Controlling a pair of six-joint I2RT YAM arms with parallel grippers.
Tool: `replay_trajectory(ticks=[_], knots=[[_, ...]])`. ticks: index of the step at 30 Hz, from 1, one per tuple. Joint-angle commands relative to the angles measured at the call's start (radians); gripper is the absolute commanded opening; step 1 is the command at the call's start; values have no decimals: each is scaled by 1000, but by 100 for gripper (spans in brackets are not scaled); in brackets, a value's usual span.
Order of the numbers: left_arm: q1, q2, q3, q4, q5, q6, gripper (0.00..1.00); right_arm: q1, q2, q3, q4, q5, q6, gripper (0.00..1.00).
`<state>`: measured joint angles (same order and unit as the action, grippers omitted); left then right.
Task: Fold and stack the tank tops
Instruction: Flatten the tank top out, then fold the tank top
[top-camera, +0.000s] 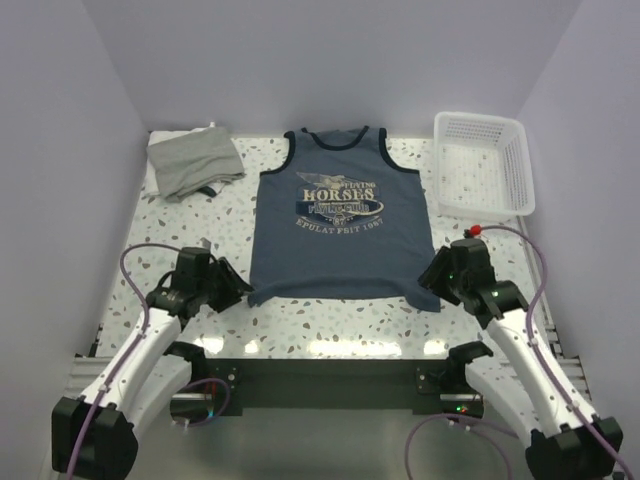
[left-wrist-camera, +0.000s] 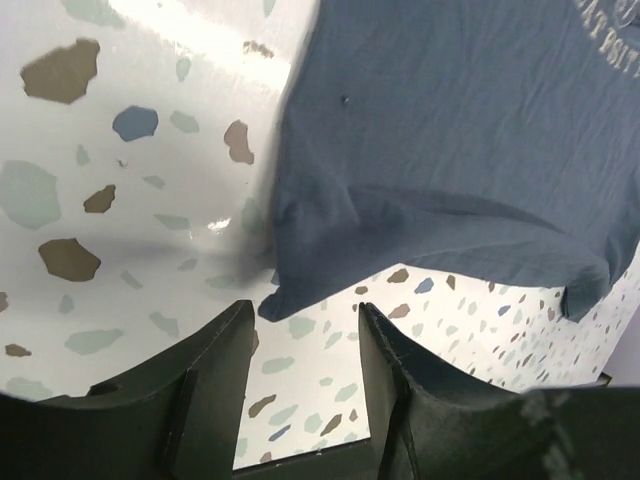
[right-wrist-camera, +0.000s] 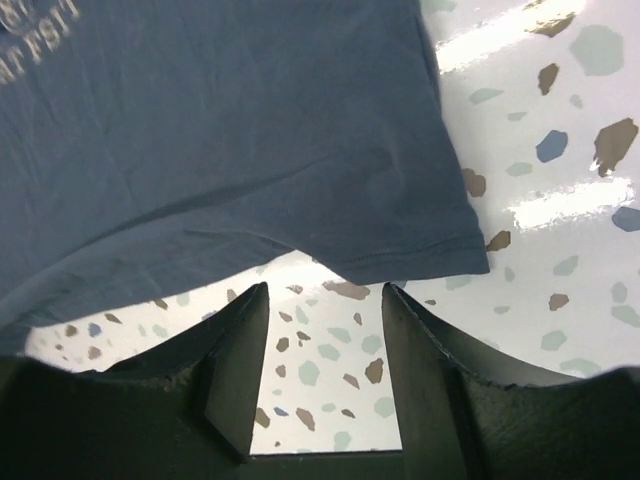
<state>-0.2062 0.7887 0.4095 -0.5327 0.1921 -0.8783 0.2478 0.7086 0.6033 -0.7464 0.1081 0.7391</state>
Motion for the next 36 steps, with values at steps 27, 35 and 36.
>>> replay_trajectory(ticks=[27, 35, 36], knots=[[88, 1397, 1302, 204, -93, 533, 59, 1068, 1126, 967, 167, 334, -12, 29], [100, 1492, 1350, 270, -25, 544, 59, 1140, 1302, 1064, 191, 340, -38, 30], [99, 1492, 1342, 281, -25, 542, 59, 1144, 1334, 1078, 197, 341, -43, 30]])
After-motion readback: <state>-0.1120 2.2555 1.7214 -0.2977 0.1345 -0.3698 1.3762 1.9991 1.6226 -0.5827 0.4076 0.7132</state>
